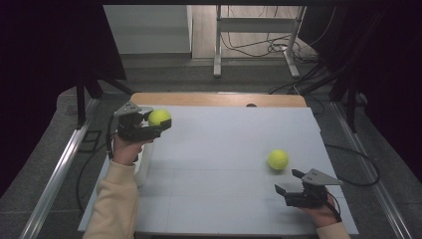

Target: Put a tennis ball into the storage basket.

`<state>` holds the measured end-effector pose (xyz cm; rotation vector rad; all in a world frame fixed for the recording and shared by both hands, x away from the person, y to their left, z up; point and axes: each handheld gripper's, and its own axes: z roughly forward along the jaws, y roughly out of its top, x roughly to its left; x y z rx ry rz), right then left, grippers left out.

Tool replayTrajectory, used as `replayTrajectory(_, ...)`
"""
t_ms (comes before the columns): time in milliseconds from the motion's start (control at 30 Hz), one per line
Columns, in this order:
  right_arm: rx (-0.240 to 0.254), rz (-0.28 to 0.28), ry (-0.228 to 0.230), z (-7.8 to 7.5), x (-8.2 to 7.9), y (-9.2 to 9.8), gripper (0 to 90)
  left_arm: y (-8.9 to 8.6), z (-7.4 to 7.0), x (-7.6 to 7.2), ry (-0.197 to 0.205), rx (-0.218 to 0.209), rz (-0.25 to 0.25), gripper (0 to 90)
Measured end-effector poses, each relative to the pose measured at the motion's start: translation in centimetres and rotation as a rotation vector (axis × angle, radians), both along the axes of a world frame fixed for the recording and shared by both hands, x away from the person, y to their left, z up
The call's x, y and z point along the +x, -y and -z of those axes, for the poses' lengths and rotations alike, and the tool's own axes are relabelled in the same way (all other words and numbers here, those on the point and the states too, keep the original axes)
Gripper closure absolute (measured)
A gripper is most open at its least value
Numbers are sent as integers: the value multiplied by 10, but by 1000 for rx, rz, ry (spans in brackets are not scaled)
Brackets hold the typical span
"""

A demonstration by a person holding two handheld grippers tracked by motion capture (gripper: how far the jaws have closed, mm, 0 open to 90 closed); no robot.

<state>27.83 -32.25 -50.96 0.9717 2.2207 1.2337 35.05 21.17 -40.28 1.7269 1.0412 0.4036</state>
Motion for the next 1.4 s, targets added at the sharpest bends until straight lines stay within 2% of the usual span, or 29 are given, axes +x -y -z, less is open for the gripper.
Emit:
replayTrajectory(833,-3,3,0,0,0,0,129,-29,1,-3,-11,4,-83,262)
replayTrajectory(1400,-6,8,2,0,0,0,130,-46,3,-6,-15,30,-142,262)
